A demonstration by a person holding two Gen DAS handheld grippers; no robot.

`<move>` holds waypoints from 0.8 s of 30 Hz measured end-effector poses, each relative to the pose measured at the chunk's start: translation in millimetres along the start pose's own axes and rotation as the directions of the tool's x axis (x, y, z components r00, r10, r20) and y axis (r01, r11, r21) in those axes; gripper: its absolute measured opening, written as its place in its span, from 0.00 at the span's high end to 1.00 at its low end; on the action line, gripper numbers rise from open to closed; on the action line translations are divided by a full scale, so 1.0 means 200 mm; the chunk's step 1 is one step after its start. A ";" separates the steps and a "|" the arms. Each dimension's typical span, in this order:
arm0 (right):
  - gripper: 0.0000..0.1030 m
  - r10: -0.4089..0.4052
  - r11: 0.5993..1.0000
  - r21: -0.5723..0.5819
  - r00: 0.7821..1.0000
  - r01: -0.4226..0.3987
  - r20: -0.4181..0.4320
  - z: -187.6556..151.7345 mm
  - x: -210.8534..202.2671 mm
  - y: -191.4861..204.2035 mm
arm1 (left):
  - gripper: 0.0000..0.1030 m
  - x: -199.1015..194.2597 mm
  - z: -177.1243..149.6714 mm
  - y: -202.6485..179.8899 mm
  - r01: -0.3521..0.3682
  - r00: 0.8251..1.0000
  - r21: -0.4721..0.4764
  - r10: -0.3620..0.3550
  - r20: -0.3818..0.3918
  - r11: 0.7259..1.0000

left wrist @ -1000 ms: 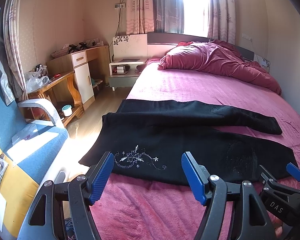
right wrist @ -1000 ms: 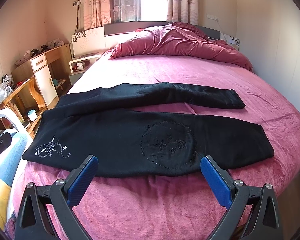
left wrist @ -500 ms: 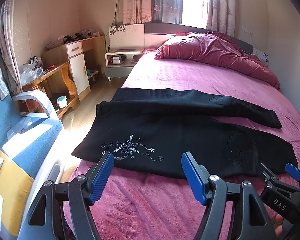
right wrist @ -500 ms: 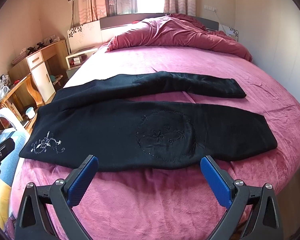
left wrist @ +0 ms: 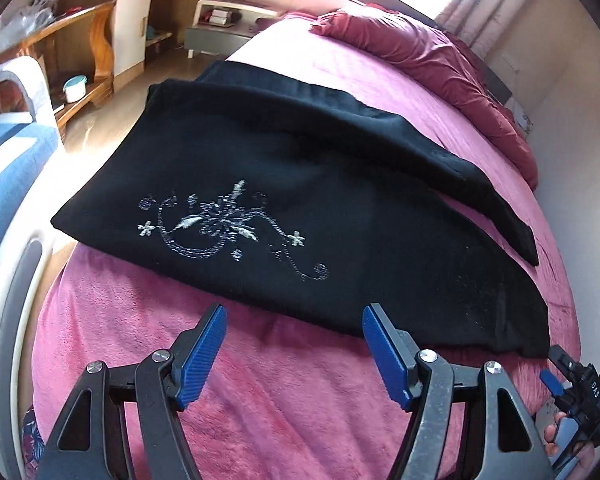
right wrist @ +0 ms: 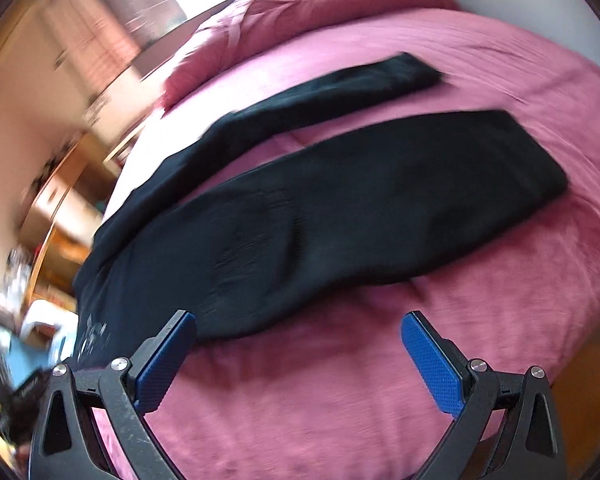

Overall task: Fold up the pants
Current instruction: 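Grasp the embroidered leg hem with the left tool while the right tool grasps the other leg hem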

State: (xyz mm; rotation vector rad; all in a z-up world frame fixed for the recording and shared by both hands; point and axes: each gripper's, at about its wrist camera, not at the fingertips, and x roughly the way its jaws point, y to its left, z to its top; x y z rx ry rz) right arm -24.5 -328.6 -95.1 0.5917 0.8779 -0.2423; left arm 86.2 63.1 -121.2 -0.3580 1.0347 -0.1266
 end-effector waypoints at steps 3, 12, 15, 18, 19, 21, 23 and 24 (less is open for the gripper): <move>0.02 -0.021 0.986 0.164 1.000 0.021 -0.002 0.07 0.02 -0.26 | 0.08 0.07 0.04 0.20 0.015 0.999 -0.164 -0.020 -0.032 0.986; 0.28 -0.055 0.908 0.415 0.998 0.052 -0.004 0.24 0.19 -0.64 | 0.13 0.12 0.11 0.56 0.058 0.998 -0.451 -0.059 0.012 0.891; 0.41 -0.086 0.905 0.419 0.996 0.075 0.008 0.29 0.23 -0.64 | 0.34 0.12 0.16 0.59 0.041 0.999 -0.473 -0.030 0.031 0.880; 0.68 -0.120 0.910 0.399 0.993 0.113 -0.008 0.35 0.25 -0.61 | 0.46 0.14 0.22 0.62 0.038 0.999 -0.512 -0.037 0.013 0.858; 0.79 -0.125 0.912 0.391 0.992 0.120 -0.013 0.38 0.27 -0.61 | 0.50 0.15 0.23 0.63 0.043 0.999 -0.515 -0.043 0.011 0.856; 0.84 -0.118 0.917 0.382 0.993 0.118 -0.024 0.43 0.27 -0.60 | 0.78 0.15 0.25 0.64 0.035 0.999 -0.501 -0.034 0.011 0.865; 0.86 -0.141 0.933 0.332 0.990 0.136 -0.011 0.48 0.24 -0.58 | 0.85 0.13 0.26 0.64 0.045 0.999 -0.486 -0.038 0.024 0.873; 0.86 -0.148 0.941 0.306 0.989 0.142 -0.001 0.49 0.22 -0.57 | 0.90 0.10 0.27 0.63 0.046 0.999 -0.471 -0.034 0.034 0.881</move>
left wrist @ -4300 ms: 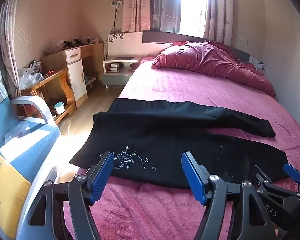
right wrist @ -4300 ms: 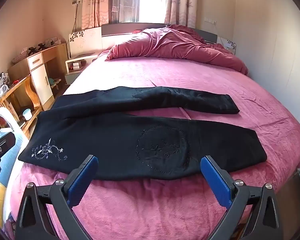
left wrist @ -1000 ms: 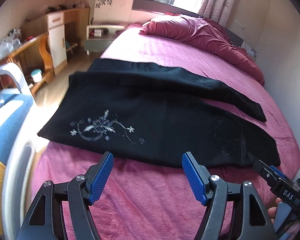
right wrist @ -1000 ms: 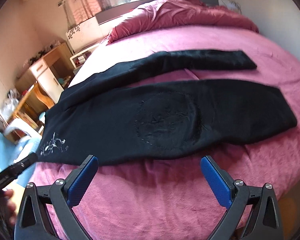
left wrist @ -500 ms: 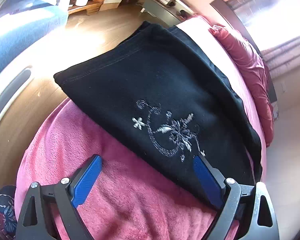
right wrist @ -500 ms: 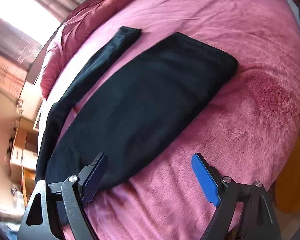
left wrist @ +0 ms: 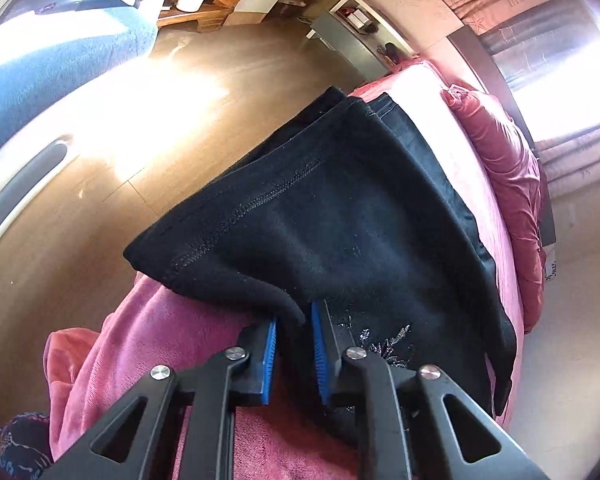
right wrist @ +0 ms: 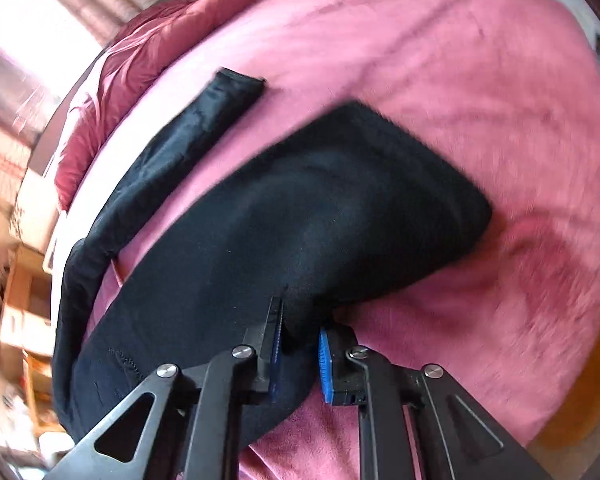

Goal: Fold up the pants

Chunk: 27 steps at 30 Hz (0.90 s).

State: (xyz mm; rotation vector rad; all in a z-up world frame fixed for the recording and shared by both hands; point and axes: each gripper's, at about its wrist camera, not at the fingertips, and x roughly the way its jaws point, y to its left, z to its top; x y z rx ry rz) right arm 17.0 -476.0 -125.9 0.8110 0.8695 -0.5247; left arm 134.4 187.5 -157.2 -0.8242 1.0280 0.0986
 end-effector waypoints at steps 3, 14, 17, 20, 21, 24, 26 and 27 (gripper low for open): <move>0.86 0.001 0.999 -0.048 1.000 0.000 0.031 0.04 -0.07 0.03 | 0.93 -0.04 0.00 0.04 0.009 1.000 0.034 -0.010 0.027 0.999; 0.86 -0.032 0.994 -0.103 0.993 0.044 0.113 0.06 -0.31 -0.04 | 0.94 -0.37 -0.15 -0.05 0.079 0.994 0.165 -0.091 0.067 0.983; 0.86 -0.054 0.994 -0.092 0.993 0.064 0.104 0.04 -0.32 -0.12 | 0.94 -0.42 -0.22 -0.02 0.069 0.995 0.181 -0.081 0.058 0.981; 0.86 -0.091 0.993 -0.074 0.993 0.096 0.071 0.02 -0.28 -0.21 | 0.94 -0.40 -0.29 0.02 0.027 0.999 0.200 -0.032 0.019 0.980; 0.86 -0.106 0.992 -0.064 0.993 0.109 0.058 0.01 -0.26 -0.24 | 0.94 -0.39 -0.31 0.04 0.015 1.000 0.202 -0.016 0.005 0.979; 0.86 -0.132 0.990 -0.051 0.991 0.133 0.024 -0.02 -0.19 -0.30 | 0.94 -0.28 -0.37 0.03 -0.052 0.998 0.221 0.060 -0.030 0.974; 0.84 -0.141 0.988 -0.056 0.990 0.141 0.004 -0.04 -0.15 -0.31 | 0.91 -0.23 -0.38 0.04 -0.096 0.993 0.219 0.110 -0.053 0.971; 0.81 -0.149 0.987 -0.054 0.989 0.149 0.002 -0.04 -0.15 -0.32 | 0.87 -0.22 -0.37 0.04 -0.115 0.989 0.224 0.132 -0.062 0.968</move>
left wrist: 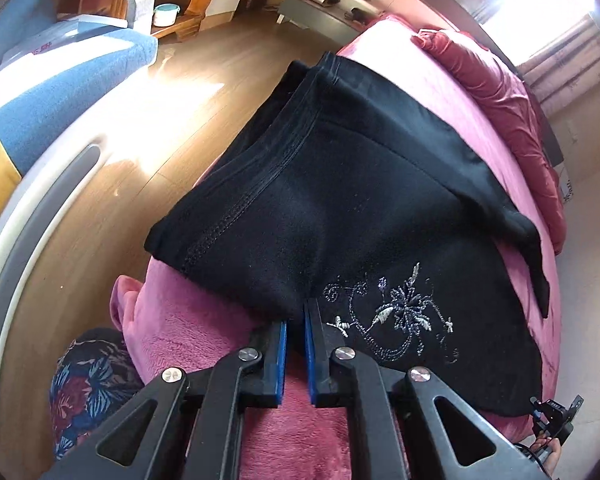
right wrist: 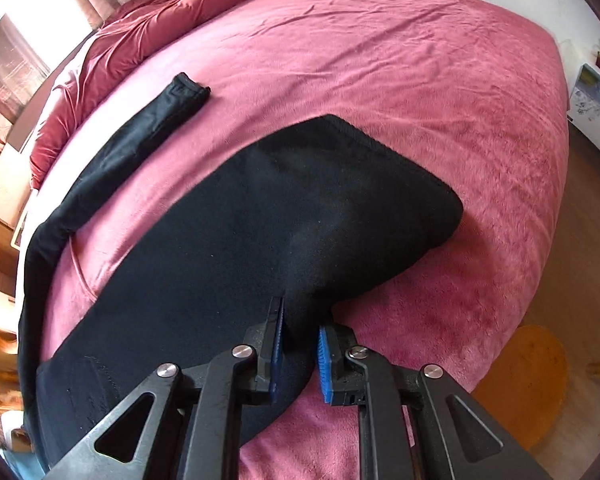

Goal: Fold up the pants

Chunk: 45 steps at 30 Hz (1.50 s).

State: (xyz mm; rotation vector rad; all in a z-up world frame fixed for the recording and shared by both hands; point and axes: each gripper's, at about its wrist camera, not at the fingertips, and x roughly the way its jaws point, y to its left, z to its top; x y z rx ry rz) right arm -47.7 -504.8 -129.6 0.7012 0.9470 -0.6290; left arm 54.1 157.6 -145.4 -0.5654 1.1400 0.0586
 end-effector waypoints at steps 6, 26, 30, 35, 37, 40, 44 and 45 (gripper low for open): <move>0.45 -0.151 0.982 -0.090 0.979 0.164 0.137 -0.02 -0.19 0.03 | 0.74 -0.11 0.08 0.00 -0.075 0.996 0.021 0.074 0.055 0.997; 0.32 0.228 0.584 -0.804 0.928 0.111 0.294 -0.78 -0.53 1.52 | 0.71 -0.16 0.49 -0.29 -0.051 0.978 0.167 0.015 0.209 0.985; 0.32 0.273 0.522 -0.850 0.930 0.073 0.248 -0.88 -0.49 1.70 | 0.68 -0.05 0.62 -0.28 -0.050 0.986 0.136 0.027 0.168 0.989; 0.32 0.287 0.483 -0.874 0.932 0.061 0.224 -0.94 -0.43 1.83 | 0.67 0.07 0.80 -0.26 -0.065 0.990 0.094 0.052 0.132 0.993; 0.32 0.290 0.473 -0.880 0.934 0.051 0.210 -0.94 -0.39 1.88 | 0.64 0.11 0.87 -0.25 -0.078 0.990 0.082 0.067 0.128 0.994; 0.32 0.291 0.455 -0.889 0.935 0.053 0.205 -0.94 -0.37 1.94 | 0.51 0.16 0.98 -0.26 -0.097 0.987 0.074 0.087 0.132 0.993; 0.32 0.288 0.449 -0.892 0.939 0.040 0.187 -0.94 -0.32 2.00 | 0.50 0.22 1.11 -0.28 -0.102 0.987 0.053 0.095 0.126 0.993; 0.32 0.286 0.449 -0.893 0.940 0.038 0.183 -0.94 -0.31 2.01 | 0.50 0.24 1.14 -0.28 -0.101 0.988 0.045 0.095 0.120 0.994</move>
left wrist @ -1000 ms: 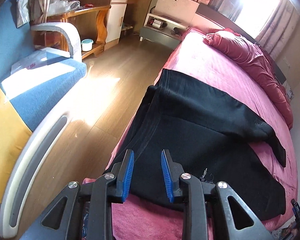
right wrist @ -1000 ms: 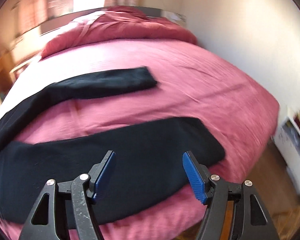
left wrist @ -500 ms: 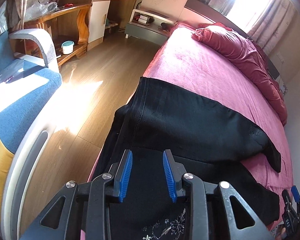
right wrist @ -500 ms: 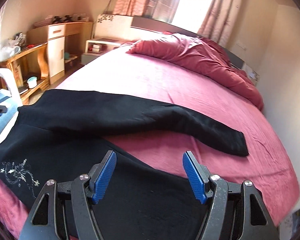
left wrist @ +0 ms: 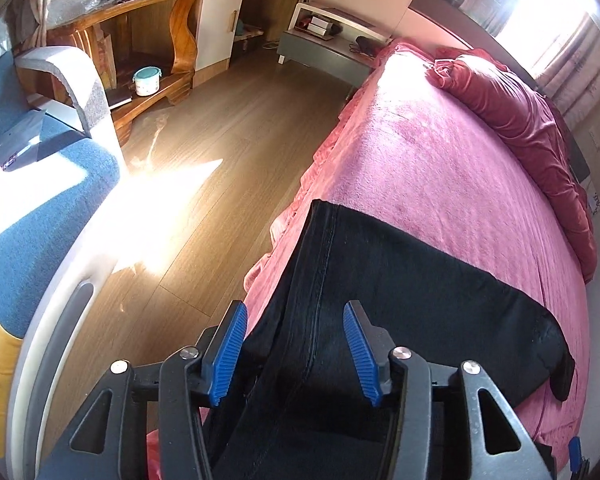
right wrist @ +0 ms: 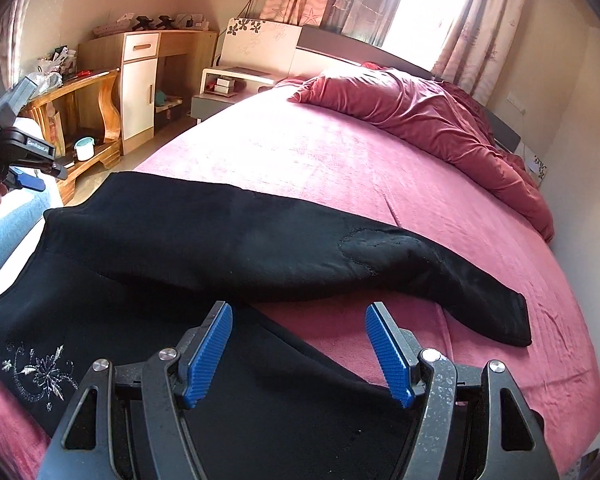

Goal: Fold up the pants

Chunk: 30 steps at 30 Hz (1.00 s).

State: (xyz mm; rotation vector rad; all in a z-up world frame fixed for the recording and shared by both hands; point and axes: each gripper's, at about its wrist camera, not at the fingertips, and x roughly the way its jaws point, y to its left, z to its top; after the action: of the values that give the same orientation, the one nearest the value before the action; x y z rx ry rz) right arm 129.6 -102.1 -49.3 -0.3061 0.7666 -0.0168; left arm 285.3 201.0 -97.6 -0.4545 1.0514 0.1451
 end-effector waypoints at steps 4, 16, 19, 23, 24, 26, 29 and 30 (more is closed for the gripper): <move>0.31 -0.002 1.000 -0.013 1.000 0.002 -0.013 0.01 0.05 0.01 | 0.50 0.10 0.09 -0.03 0.002 1.000 -0.020 -0.002 -0.027 1.000; 0.27 -0.014 0.999 0.048 0.996 0.018 -0.086 -0.08 0.16 -0.08 | 0.50 0.41 0.27 -0.15 0.041 0.994 -0.095 -0.050 -0.099 0.995; 0.27 -0.023 0.996 0.081 0.991 0.034 -0.128 -0.16 0.17 -0.15 | 0.50 0.44 0.33 -0.15 0.073 0.992 -0.126 -0.085 -0.096 0.989; 0.27 -0.037 0.993 0.103 0.985 0.055 -0.167 -0.25 0.16 -0.20 | 0.50 0.51 0.37 -0.13 0.105 0.984 -0.188 -0.130 -0.124 0.977; 0.27 -0.036 0.993 0.108 0.984 0.056 -0.176 -0.26 0.16 -0.21 | 0.51 0.53 0.38 -0.13 0.107 0.982 -0.192 -0.134 -0.131 0.976; 0.27 -0.037 0.992 0.113 0.980 0.060 -0.194 -0.28 0.16 -0.22 | 0.52 0.57 0.37 -0.15 0.072 0.982 -0.171 -0.100 -0.160 0.983; 0.27 -0.040 0.991 0.114 0.977 0.064 -0.208 -0.30 0.15 -0.23 | 0.53 0.61 0.34 -0.16 0.053 0.981 -0.153 -0.080 -0.178 0.987; 0.27 -0.039 0.991 0.115 0.976 0.064 -0.215 -0.31 0.15 -0.23 | 0.62 0.61 0.33 -0.17 0.033 0.985 -0.131 -0.055 -0.164 0.991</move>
State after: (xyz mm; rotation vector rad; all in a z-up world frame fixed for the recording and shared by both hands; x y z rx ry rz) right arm 113.2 -167.0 -97.6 -0.2103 0.9653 -0.1466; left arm 410.3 187.2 -166.3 -0.6140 1.2000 0.1373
